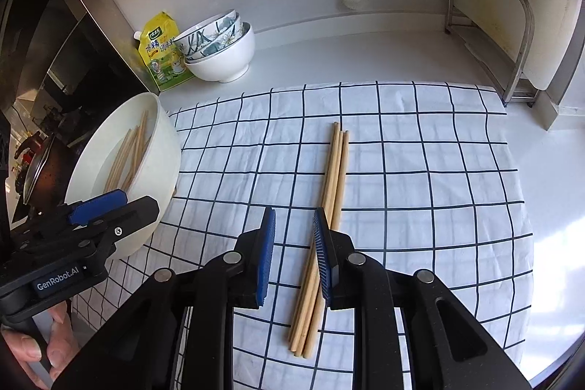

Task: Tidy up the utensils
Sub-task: 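Withdraw both open tools from the basin back over the cloth, then lower both tools onto the remaining chopsticks and separate one chopstick each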

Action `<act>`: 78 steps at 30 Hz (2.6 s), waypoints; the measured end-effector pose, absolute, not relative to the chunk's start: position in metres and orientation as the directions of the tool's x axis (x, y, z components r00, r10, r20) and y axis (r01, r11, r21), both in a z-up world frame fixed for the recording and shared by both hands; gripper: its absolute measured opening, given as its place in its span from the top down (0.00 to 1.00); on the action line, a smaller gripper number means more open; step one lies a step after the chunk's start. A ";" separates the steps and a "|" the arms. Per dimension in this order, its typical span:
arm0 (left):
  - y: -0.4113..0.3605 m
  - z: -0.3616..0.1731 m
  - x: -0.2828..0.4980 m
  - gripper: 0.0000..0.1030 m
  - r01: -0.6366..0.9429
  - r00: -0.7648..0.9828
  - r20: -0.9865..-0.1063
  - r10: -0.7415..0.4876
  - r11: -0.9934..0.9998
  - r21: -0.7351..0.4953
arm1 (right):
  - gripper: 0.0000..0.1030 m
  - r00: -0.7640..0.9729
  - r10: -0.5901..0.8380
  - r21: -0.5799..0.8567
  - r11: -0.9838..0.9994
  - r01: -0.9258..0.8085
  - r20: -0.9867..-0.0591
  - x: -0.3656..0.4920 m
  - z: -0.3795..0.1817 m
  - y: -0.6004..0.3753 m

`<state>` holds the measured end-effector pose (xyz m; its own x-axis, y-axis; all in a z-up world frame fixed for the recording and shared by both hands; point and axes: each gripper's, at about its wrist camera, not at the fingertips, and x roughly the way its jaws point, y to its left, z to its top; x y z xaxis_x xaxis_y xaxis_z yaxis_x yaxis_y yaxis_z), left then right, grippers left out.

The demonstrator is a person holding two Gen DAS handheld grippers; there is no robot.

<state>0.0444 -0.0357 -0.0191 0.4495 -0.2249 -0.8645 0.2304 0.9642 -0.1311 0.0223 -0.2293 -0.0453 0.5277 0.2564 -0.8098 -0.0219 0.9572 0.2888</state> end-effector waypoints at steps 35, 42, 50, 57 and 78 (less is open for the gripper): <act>-0.068 -0.065 0.037 0.41 0.241 0.398 -0.896 -0.195 0.965 -0.103 | 0.67 0.447 0.218 0.229 0.973 -0.029 -0.867 0.020 -0.115 -0.246; -0.067 -0.069 0.036 0.41 0.236 0.391 -0.900 -0.196 0.966 -0.107 | 0.67 0.442 0.217 0.219 0.975 -0.045 -0.871 0.019 -0.118 -0.240; -0.069 -0.072 0.035 0.41 0.243 0.394 -0.897 -0.197 0.964 -0.105 | 0.67 0.445 0.172 0.163 0.985 -0.060 -0.879 0.018 -0.118 -0.234; -0.070 -0.072 0.034 0.41 0.245 0.394 -0.897 -0.199 0.964 -0.106 | 0.67 0.445 0.159 0.145 0.987 -0.065 -0.882 0.015 -0.119 -0.231; -0.112 -0.094 0.037 0.41 0.326 0.357 -0.900 -0.250 0.936 -0.131 | 0.67 0.490 0.138 0.163 0.987 0.009 -0.861 0.006 -0.120 -0.279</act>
